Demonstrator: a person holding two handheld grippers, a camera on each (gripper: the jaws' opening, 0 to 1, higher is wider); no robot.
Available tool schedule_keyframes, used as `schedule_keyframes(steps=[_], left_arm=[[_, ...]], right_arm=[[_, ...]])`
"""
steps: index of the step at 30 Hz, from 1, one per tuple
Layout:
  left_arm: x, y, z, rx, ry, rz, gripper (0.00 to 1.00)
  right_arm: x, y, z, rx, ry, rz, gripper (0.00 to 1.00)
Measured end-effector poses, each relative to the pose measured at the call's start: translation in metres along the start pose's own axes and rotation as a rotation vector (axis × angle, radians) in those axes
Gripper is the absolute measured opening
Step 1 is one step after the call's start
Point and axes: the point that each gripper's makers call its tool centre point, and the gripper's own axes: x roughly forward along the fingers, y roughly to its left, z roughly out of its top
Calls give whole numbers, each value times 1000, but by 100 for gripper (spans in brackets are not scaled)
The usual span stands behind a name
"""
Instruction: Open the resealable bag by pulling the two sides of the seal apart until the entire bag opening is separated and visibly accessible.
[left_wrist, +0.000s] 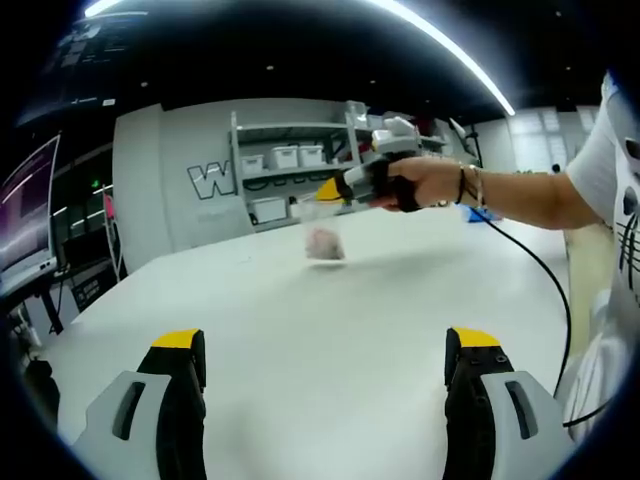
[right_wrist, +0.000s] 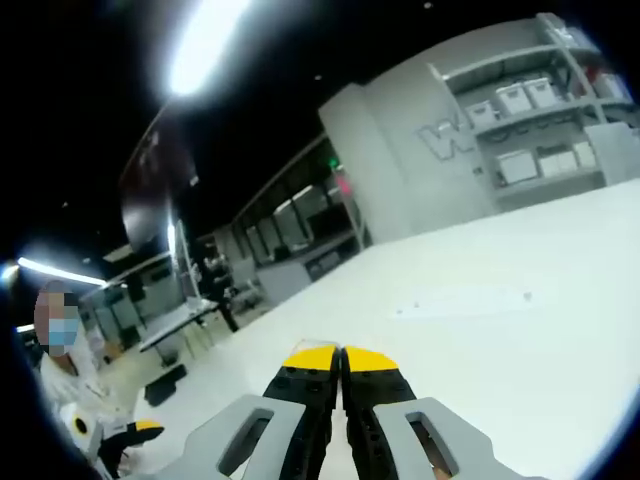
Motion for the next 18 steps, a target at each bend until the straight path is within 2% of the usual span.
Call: schedule_keyframes(steps=[18], left_arm=[[0, 5, -2, 6, 12, 9, 98]], right_arm=[[29, -32, 7, -36, 21, -79, 0]])
